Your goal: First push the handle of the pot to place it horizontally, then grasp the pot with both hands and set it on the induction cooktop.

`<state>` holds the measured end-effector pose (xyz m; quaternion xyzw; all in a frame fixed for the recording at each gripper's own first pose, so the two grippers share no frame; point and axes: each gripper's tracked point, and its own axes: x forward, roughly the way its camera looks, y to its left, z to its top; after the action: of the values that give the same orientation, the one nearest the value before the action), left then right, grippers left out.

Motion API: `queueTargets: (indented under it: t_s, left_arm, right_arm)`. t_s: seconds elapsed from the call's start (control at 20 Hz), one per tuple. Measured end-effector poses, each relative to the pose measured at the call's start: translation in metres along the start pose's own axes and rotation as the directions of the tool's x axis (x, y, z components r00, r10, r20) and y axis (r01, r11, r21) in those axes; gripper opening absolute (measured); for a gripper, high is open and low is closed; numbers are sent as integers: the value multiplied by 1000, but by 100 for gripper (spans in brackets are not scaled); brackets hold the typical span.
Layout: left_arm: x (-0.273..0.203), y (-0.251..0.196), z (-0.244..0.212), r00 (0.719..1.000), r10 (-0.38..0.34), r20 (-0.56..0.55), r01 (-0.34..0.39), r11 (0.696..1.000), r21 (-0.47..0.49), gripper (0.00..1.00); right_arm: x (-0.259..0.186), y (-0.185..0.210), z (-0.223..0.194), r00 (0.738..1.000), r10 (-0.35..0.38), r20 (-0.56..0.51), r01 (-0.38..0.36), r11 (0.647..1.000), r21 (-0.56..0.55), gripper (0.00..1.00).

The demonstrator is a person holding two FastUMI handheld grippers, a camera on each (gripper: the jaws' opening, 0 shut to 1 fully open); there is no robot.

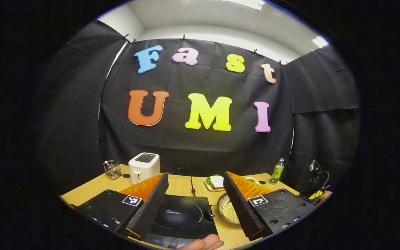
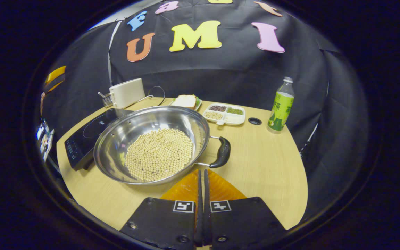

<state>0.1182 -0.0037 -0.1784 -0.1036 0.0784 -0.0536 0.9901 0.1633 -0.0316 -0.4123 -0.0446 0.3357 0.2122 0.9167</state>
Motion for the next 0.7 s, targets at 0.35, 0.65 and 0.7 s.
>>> queueTargets:
  t_s: [0.35,0.65,0.7]
  left_arm:
    - [4,11,-15,1000,15,-28,-15,1000,3,95]
    - [21,-12,-46,993,-18,-117,25,998,62,95]
    - [25,-16,-53,991,-20,-135,30,997,71,95]
  right_arm:
    - [-82,16,51,985,-72,158,77,997,-28,7]
    - [-119,31,101,957,-108,268,99,994,48,52]
    - [-122,33,107,955,-109,277,99,994,48,65]
